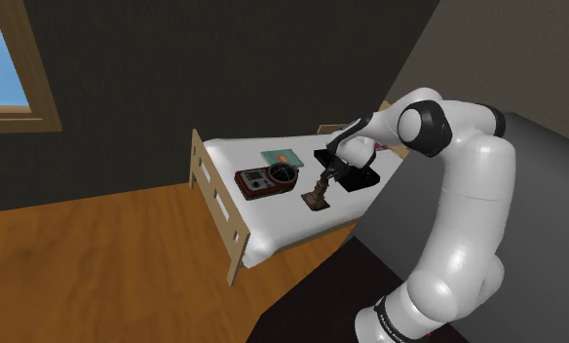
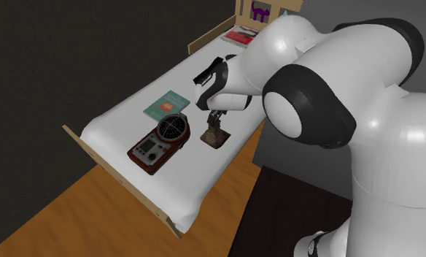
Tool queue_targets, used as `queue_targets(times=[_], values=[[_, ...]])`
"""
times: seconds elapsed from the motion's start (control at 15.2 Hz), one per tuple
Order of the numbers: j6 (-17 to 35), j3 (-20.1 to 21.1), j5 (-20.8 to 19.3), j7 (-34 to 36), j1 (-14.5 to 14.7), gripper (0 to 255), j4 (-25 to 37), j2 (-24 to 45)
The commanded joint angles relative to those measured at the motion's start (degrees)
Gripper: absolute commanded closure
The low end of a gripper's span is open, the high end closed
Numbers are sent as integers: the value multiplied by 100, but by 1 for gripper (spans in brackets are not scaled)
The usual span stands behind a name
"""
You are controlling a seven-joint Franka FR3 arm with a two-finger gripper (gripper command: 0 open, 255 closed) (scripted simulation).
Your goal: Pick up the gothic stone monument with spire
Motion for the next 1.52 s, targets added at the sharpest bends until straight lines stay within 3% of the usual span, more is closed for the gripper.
queue_targets(times=[0.0, 0.4, 0.46, 1.06, 1.45], values=[[96, 115, 130, -112, -106, 0, 119, 213], [308, 312, 332, -286, -257, 0, 214, 514], [298, 309, 327, -279, -256, 255, 234, 524], [307, 312, 332, -286, -256, 255, 215, 515], [28, 54, 64, -56, -60, 255, 95, 122]])
